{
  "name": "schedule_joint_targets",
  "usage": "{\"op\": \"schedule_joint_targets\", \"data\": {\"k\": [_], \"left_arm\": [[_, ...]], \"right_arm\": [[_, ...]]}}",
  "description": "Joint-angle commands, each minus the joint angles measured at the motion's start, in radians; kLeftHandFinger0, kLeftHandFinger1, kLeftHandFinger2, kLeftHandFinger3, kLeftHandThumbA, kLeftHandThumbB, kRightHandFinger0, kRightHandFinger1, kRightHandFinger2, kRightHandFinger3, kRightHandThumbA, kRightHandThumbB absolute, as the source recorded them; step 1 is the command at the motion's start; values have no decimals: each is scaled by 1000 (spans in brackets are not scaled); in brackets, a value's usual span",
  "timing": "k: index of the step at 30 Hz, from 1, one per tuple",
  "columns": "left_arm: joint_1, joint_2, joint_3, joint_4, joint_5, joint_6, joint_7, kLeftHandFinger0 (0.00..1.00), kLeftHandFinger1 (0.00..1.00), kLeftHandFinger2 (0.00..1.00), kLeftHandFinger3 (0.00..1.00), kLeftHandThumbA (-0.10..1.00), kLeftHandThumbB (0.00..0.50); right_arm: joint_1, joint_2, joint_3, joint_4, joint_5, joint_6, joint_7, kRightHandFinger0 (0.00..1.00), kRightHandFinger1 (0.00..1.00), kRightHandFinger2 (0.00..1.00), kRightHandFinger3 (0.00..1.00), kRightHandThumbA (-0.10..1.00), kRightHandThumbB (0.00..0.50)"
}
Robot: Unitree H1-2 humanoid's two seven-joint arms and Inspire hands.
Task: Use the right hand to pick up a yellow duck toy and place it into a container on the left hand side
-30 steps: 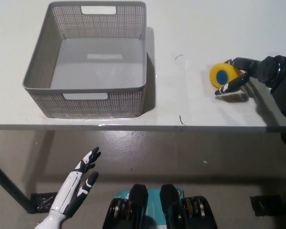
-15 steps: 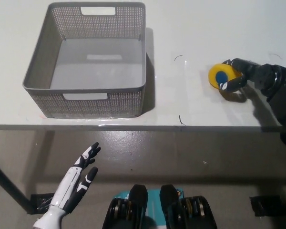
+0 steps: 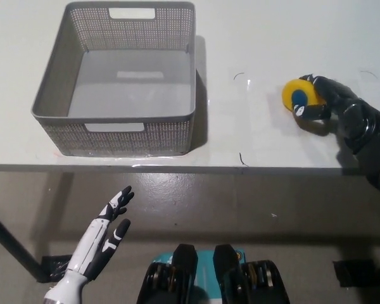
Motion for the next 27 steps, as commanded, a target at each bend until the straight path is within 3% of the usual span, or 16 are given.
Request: {"op": "schedule_joint_targets", "data": {"k": [1,3,4,9,11,22,24,27], "left_arm": [[-11,15,13,-22,-14,-15,-5,1000,1000,1000,1000,1000,266],[-12,13,14,-19,-13,-20,-2,1000,1000,1000,1000,1000,259],[-12,14,14,-18,-9,-19,-2,1000,1000,1000,1000,1000,254],[-11,14,14,-22,-8,-7,-3,1000,1000,1000,1000,1000,253],[-5,13,14,-29,-8,1,-4,1000,1000,1000,1000,1000,247],[2,15,12,-42,3,25,-7,1000,1000,1000,1000,1000,241],[2,17,11,-46,7,25,-8,1000,1000,1000,1000,1000,227],[5,18,11,-49,4,28,-10,1000,1000,1000,1000,1000,224]], "right_arm": [[-37,-21,-31,-4,35,-39,-103,114,670,1000,1000,-100,113],[-49,-27,-50,-10,49,-52,-113,127,695,1000,987,-100,127],[-60,-34,-58,-18,51,-70,-138,179,734,1000,1000,-100,125],[-104,-48,-101,-44,74,-132,-182,128,593,926,944,-100,129],[-124,-52,-114,-62,79,-153,-193,35,482,857,930,-100,122],[-188,-49,-174,-276,87,-175,-200,0,370,764,915,-100,133],[-193,-46,-170,-329,78,-150,-182,0,356,770,929,-100,110],[-192,-36,-176,-398,83,-137,-167,0,362,788,955,-100,116]]}}
